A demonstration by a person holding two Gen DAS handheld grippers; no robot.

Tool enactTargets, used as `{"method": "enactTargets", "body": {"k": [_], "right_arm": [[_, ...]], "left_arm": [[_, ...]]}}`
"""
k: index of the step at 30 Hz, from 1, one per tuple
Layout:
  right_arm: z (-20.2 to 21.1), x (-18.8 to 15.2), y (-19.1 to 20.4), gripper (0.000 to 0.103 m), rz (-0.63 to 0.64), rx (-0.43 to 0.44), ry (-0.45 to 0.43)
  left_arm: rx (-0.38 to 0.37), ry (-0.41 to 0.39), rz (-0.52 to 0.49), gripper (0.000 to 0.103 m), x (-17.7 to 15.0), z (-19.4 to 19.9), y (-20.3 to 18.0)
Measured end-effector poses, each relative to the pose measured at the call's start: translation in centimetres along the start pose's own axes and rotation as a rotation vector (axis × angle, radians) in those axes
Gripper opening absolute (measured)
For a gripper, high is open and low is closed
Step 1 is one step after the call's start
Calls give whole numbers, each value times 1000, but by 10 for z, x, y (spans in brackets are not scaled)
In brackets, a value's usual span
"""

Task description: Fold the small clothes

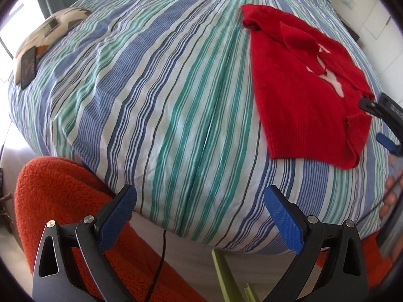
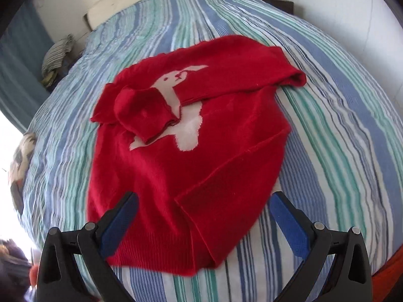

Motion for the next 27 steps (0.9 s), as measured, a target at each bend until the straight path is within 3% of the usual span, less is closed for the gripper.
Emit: {"method": "enactTargets", "body": {"k": [2,3,4,5,7,11,14,16,17,19,20,22,24,27], "right_arm": [[-28,5,-2,84,-16,-50,42],[-39,4,-4,57,0,-69,69],[-45,2,-9,24,15,-77,92],[-45,-1,-18,16,10,-54,96],[-25,-10,-41,12,-11,3,83],[17,-33,-102,10,-59,1,52],[19,-47,-141,10,-101,-3,77],[16,-53,-159,15,-145,39,77],[16,-54,-166,18,-176,90,67],[15,-58,-171,59,-227,233,40],[13,-60,-172,64,-251,329,23],[5,-65,-168,64,-292,496,19],[-7,-66,-166,64,-320,591,10],[-22,-54,-160,64,-342,677,-29]], "left_arm": [[22,-12,-30,102,-7,2,-2],[33,-22,-46,102,-9,2,-1],[44,-29,-60,102,-10,2,-1],[54,-36,-70,102,-13,3,0],[56,-43,-76,102,-16,1,5],[-22,-55,-57,102,-12,-3,8],[-116,-57,-72,102,6,-8,-6],[-179,-68,-87,102,23,-13,-15],[-213,-63,-82,102,32,-18,-18],[-329,-42,-55,102,47,-28,-22],[-395,-20,-39,102,53,-35,-25],[-482,18,-5,101,57,-50,-30],[-522,34,16,99,57,-62,-36],[-511,14,-5,91,53,-67,-47]]}}
Point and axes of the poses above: each gripper's, at about its wrist camera, not at the fingertips, and z roughly against the way its jaws point, y to its left, x to its top, the point moved 3 cm from there along -z, roughly the way its jaws point, and after that the axes turned 1 degree about y, right-handed, at the moved point
